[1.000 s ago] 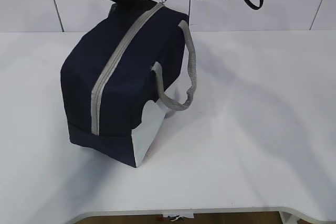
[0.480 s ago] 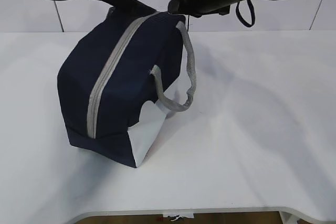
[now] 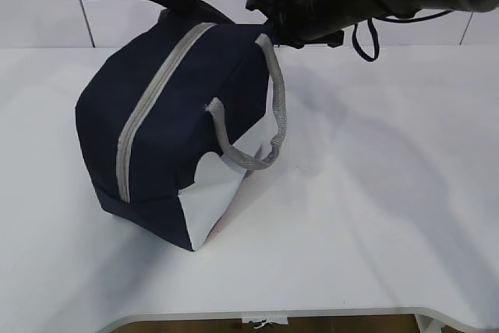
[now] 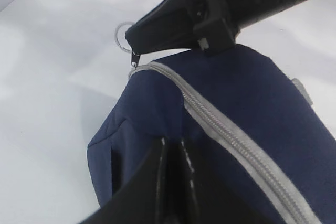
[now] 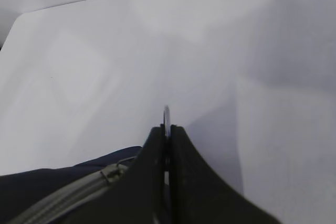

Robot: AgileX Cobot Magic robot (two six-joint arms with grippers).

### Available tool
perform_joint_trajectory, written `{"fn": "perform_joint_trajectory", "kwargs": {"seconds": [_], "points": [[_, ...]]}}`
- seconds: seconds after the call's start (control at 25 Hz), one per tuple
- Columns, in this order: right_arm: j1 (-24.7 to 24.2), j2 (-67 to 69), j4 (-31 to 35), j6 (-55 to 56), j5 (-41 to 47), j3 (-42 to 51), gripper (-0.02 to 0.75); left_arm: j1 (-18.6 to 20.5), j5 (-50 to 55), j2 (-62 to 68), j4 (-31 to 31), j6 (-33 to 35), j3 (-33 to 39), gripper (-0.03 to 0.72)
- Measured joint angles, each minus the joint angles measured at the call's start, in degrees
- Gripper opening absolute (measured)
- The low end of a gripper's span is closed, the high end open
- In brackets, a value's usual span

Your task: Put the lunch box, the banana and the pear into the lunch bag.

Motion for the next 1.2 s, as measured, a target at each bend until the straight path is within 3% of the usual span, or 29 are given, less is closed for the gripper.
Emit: {"fn": "perform_joint_trajectory", "kwargs": {"seconds": [1.2], "points": [[-0.4, 4.9, -1.6, 0.1, 5.8, -2.5, -0.01, 0.0, -1.0, 0.0, -0.9, 1.3, 0.0, 0.006]]}}
